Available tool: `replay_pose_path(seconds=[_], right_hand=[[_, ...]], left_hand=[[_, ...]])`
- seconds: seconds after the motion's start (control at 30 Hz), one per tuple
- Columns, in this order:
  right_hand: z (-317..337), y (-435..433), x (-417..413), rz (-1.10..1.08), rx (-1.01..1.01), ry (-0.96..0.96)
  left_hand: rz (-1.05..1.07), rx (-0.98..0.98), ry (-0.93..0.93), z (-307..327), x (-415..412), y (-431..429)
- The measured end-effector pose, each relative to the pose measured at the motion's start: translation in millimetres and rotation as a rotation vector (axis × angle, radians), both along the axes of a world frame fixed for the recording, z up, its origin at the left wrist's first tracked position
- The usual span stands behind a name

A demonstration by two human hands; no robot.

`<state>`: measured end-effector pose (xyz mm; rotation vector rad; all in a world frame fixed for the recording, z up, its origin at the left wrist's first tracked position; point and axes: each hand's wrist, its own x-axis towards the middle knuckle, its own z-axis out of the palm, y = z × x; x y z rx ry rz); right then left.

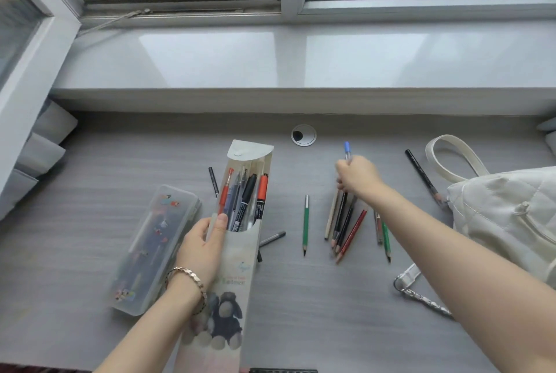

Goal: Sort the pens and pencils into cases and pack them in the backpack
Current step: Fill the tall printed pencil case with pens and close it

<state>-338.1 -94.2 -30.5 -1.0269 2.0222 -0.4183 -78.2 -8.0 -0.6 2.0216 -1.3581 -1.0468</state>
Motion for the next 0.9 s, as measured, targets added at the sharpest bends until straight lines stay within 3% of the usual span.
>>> replay_pose_path(seconds=[0.07,0.23,0.33,0.57,0.7,0.83,0.9], right_hand=[[2.9,5.3,-21.2,-0.064,-0.046,0.002],[5.0,39.5,-59.2,0.063,0.055,0.273],[-8.5,50.9,-56.8,0.105,0.137,0.252],[-15.2,51.5,-50.2,0.05,0.124,0.231],[11.4,54.9,-53.0,0.009,0.036,0.081],[44.9,74.9,-41.0,-0.222,-0.256,-0.387],[57.8,88.3,-29.3,-0.261,-0.355,-0.53]], left_hand=[[-0.006,0.016,0.017,-2.7,-0.9,2.5],[-0.044,0.028,0.053,-10.5,-6.1,6.2],[-0.082,0.04,0.051,-11.0,-13.2,6.9],[-0.109,0.022,0.062,-2.0,-21.5,8.7],[-0.107,0.032,0.064,-0.5,-21.4,11.1],[-0.131,0.108,0.097,-8.8,-30.7,18.1],[-0.187,0.125,0.082,-11.3,-42.4,21.2]])
